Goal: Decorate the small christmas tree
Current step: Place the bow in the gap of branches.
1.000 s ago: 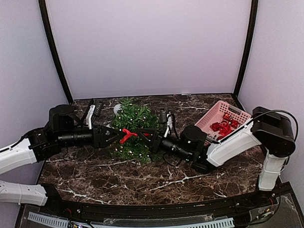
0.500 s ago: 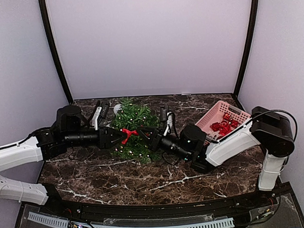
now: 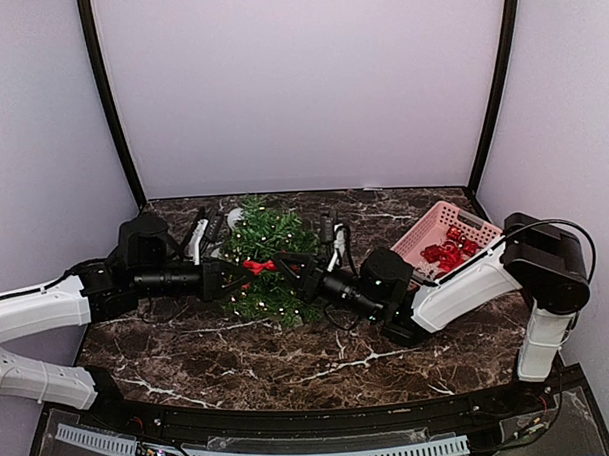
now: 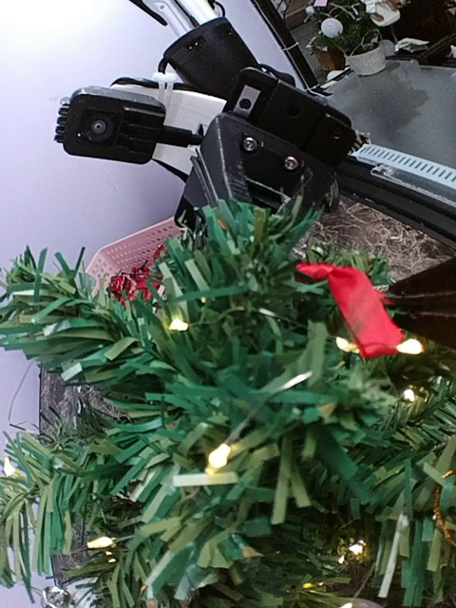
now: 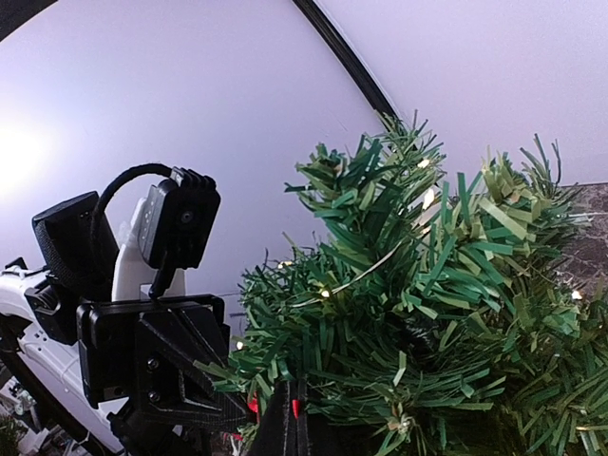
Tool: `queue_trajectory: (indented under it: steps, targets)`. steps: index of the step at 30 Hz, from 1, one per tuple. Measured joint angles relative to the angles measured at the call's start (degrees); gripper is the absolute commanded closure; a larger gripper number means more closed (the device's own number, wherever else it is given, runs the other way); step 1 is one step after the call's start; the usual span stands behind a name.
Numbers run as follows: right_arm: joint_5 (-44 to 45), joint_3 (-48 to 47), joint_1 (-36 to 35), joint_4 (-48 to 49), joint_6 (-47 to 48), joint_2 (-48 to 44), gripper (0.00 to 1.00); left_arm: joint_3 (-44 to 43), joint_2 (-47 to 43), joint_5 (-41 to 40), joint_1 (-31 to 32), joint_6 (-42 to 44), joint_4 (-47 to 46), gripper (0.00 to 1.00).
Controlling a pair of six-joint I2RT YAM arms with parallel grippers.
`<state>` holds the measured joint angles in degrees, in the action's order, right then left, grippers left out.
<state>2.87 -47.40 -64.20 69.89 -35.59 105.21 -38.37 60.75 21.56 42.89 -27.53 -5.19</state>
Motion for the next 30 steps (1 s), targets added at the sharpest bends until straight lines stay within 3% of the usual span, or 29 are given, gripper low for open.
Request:
queue_trajectory:
  steps: [27, 30]
  targets:
    - [1.8, -1.6, -0.4, -2.7, 1.0, 0.3, 1.00, 0.7, -0.4, -6.3, 0.0, -1.0, -0.3, 1.00]
    - [1.7, -1.6, -0.5, -2.7, 1.0, 0.3, 0.89, 0.7, 0.2, -6.2, 0.0, -1.0, -0.3, 0.93]
